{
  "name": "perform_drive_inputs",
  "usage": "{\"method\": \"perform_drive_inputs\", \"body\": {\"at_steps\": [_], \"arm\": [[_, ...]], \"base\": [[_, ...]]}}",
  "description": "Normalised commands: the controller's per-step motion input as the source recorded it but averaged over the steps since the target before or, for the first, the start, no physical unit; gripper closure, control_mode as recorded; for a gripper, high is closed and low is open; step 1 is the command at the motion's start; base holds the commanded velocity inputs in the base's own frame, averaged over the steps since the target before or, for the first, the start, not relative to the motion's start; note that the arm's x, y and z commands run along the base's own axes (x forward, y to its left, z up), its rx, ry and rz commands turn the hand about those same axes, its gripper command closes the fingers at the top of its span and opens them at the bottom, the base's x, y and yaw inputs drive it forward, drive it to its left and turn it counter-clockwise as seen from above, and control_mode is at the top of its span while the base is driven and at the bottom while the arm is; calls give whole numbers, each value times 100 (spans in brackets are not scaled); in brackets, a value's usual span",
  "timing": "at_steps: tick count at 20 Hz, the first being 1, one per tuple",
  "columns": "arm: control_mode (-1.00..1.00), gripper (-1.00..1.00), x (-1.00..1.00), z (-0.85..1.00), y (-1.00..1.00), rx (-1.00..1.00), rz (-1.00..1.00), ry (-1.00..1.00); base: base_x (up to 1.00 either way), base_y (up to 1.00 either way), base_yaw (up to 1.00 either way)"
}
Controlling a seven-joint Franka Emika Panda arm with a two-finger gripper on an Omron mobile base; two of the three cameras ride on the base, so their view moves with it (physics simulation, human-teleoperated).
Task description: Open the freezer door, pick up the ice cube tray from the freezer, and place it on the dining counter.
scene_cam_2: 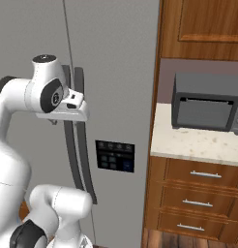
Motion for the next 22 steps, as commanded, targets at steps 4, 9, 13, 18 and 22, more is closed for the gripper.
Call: {"method": "perform_drive_inputs", "body": {"at_steps": [4,9,13,18,22], "arm": [[-100,-100,-52,0,-21,0,0,0],[-100,-100,-48,0,-30,0,0,0],[-100,-100,-44,0,-6,0,0,0],[-100,-100,-42,0,0,0,0,0],[-100,-100,-22,0,0,0,-2,0]], "base": [[0,0,0],[0,0,0],[0,0,0],[0,0,0],[0,0,0]]}}
